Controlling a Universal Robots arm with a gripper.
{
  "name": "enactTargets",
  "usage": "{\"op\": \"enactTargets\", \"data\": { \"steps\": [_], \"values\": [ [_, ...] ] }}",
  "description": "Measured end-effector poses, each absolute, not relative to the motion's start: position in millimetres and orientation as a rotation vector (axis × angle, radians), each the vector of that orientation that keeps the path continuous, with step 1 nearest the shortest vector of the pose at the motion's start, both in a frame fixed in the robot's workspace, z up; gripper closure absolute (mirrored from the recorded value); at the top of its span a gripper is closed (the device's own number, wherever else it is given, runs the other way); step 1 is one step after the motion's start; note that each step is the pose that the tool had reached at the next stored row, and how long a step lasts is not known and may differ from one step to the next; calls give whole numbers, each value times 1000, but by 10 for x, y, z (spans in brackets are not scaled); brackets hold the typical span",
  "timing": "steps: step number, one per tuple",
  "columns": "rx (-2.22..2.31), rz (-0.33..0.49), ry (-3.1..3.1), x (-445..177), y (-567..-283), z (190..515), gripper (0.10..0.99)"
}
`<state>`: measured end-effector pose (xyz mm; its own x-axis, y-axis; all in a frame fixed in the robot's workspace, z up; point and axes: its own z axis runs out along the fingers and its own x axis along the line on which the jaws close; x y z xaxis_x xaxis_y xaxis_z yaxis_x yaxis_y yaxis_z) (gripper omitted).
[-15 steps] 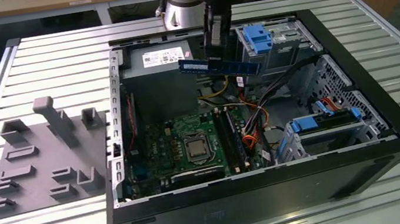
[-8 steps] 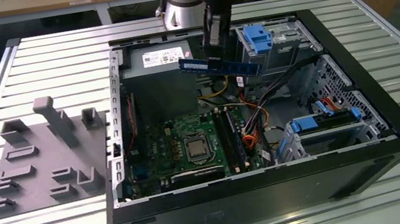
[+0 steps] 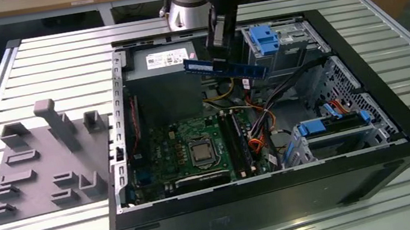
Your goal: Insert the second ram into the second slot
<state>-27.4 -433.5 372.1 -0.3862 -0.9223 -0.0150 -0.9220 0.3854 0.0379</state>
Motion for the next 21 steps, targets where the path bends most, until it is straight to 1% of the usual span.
{"op": "enactTargets", "data": {
  "steps": [21],
  "values": [
    [1623,-63,-2681,-274,-4335,3721,953]
  ]
}}
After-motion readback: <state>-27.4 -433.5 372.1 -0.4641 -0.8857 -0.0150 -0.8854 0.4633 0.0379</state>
